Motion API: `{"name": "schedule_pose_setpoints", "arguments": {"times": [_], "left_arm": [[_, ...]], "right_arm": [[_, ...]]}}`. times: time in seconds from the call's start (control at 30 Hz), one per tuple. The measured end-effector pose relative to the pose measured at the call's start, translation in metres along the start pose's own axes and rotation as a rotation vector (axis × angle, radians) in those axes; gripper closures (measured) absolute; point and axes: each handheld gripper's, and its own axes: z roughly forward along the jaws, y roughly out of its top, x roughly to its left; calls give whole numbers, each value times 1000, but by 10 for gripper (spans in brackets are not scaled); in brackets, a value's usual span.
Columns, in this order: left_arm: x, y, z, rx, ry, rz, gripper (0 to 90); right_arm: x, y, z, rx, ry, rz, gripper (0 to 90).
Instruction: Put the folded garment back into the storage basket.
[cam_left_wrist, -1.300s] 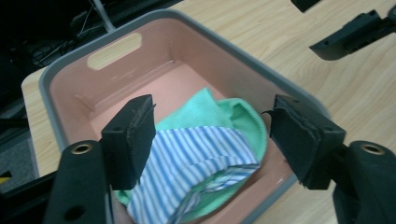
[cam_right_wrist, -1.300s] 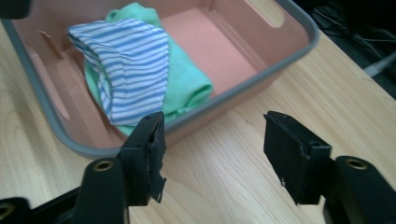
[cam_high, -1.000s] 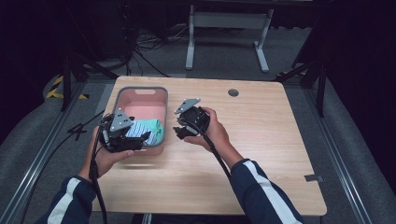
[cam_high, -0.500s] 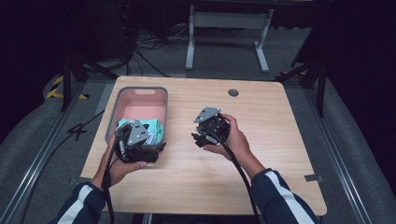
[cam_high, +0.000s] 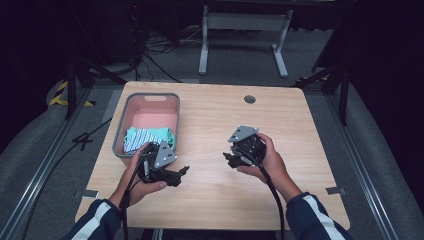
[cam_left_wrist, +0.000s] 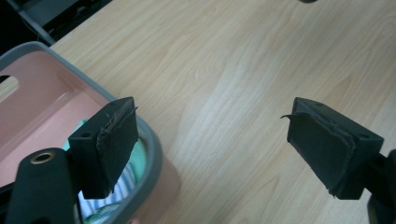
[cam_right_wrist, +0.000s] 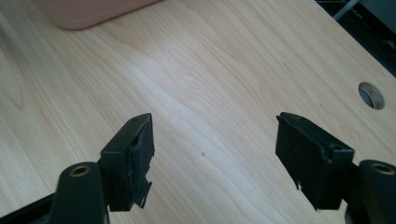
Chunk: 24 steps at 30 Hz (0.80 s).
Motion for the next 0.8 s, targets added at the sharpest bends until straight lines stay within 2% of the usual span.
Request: {"name": "schedule_pose_setpoints", "arguments": {"times": [0.23, 0.27, 0.33, 0.37, 0.43, 0.57, 0.67, 0.8], "left_arm": [[-14, -2, 10, 16, -29, 38, 167], [-18, -3, 12, 18, -45, 50, 167], [-21, -4, 16, 12, -71, 39, 166], [-21, -4, 16, 12, -71, 39, 166], [-25, -8, 22, 18, -94, 53, 166], [-29, -14, 29, 35, -117, 62, 167], [-31, -19, 34, 45, -138, 64, 168], [-32, -25, 42, 78, -156, 88, 167]], "right_arm": [[-6, -25, -7, -2, -10, 18, 288], [-7, -30, -8, -6, -9, 15, 287], [-8, -37, -9, -11, -6, 18, 287], [-10, -41, -9, -9, -5, 20, 287], [-12, -50, -10, -11, 2, 32, 286], [-15, -67, -11, -12, 6, 38, 284], [-19, -81, -13, -18, 16, 60, 284], [-22, -100, -14, -17, 25, 78, 281]]}}
